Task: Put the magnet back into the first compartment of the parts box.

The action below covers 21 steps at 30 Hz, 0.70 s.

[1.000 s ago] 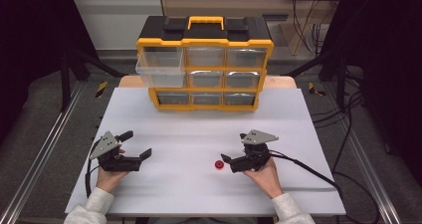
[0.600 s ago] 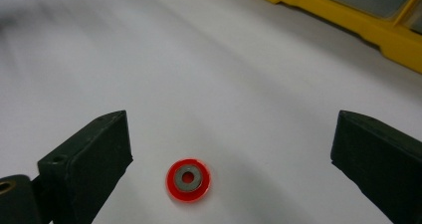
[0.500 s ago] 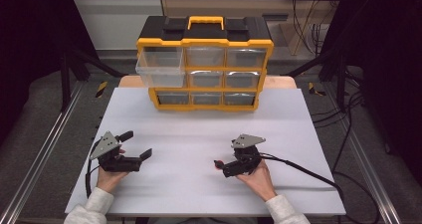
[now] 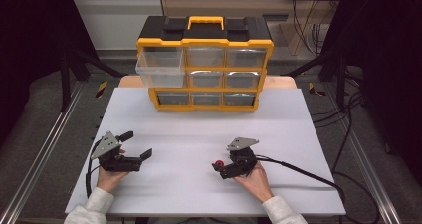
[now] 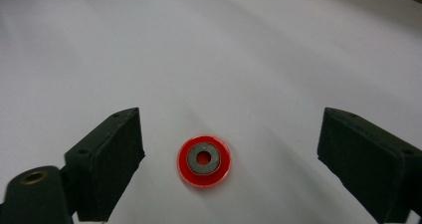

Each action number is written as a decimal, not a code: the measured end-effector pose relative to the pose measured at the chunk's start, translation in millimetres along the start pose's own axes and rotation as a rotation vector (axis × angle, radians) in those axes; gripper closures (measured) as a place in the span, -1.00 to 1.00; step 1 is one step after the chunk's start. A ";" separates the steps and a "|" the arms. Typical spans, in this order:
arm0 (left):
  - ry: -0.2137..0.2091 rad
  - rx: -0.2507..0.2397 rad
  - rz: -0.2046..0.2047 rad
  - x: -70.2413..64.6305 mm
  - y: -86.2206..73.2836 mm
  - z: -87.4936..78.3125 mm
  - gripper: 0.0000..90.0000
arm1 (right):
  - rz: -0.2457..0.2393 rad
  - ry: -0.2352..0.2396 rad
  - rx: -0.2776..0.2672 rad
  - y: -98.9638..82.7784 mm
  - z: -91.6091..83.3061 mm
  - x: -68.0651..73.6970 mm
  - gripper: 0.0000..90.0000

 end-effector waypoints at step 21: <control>0.004 0.001 -0.001 0.6 0.0 -0.1 -0.99 | -0.046 0.061 0.053 -5.5 3.3 6.8 -0.05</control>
Point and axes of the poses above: each handheld gripper's, and its own axes: z roughly forward along the jaws, y roughly out of its top, x roughly to its left, the point moved 5 cm from there along z, roughly forward along the jaws, and after that the axes turned 7 degrees about -z, right-handed, at the moved point
